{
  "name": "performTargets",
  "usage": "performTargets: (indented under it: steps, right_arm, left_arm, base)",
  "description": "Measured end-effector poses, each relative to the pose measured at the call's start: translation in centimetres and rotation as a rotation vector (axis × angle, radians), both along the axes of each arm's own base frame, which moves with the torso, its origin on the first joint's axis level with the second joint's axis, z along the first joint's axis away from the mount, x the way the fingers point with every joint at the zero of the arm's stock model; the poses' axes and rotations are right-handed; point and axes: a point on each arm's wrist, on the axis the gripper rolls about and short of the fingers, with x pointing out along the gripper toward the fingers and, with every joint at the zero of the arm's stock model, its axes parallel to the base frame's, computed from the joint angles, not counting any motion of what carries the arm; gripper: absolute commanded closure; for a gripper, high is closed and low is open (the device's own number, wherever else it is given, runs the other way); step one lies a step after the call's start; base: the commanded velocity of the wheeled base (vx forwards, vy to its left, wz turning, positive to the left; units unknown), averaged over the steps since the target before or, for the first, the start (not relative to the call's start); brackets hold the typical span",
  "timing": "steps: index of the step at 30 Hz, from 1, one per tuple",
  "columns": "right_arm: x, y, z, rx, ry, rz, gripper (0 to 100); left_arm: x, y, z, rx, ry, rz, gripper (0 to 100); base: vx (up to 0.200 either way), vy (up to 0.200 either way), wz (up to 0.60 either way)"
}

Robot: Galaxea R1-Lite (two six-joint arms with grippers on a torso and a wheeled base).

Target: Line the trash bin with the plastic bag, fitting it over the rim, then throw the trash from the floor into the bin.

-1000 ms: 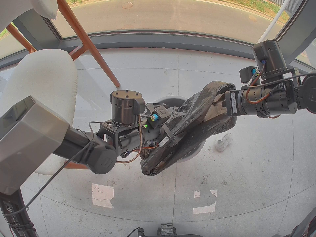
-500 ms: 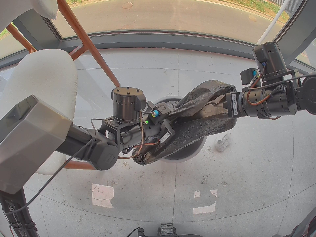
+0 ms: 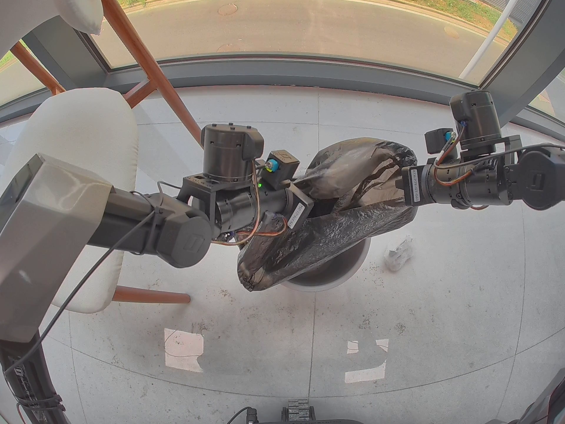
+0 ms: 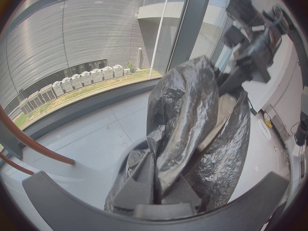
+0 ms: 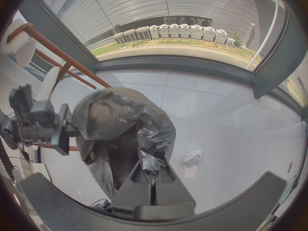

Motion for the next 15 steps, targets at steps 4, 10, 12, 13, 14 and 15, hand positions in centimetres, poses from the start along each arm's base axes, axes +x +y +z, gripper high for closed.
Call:
performTargets:
  steps: [4, 10, 12, 13, 14, 15]
  right_arm:
    - [2.0, -0.7, -0.9, 0.007, -0.062, 0.009, 100]
    - [3.3, -1.1, -2.3, 0.011, -0.075, 0.055, 0]
    - [3.5, -1.1, -2.6, 0.006, -0.072, 0.057, 0]
    - [3.7, -1.1, -2.6, 0.007, -0.08, 0.056, 0]
    - [3.8, -1.1, -2.5, 0.013, -0.096, 0.057, 0]
    - [3.9, -1.0, -2.4, 0.019, -0.106, 0.056, 0]
  left_arm:
    - [0.3, 0.0, 0.8, -0.012, -0.017, 0.035, 100]
    - [0.4, -0.1, 1.2, -0.07, 0.016, 0.066, 100]
    - [0.4, -0.1, 1.3, -0.079, 0.017, 0.071, 100]
    - [0.5, -0.2, 1.3, -0.082, 0.016, 0.073, 100]
    - [0.5, -0.2, 1.4, -0.084, 0.014, 0.075, 100]
    - [0.5, -0.2, 1.4, -0.085, 0.013, 0.077, 100]
  base:
    - [0.0, 0.0, 0.0]
    - [0.0, 0.0, 0.0]
    - [0.0, 0.0, 0.0]
    - [0.0, 0.0, 0.0]
    - [0.0, 0.0, 0.0]
    - [0.0, 0.0, 0.0]
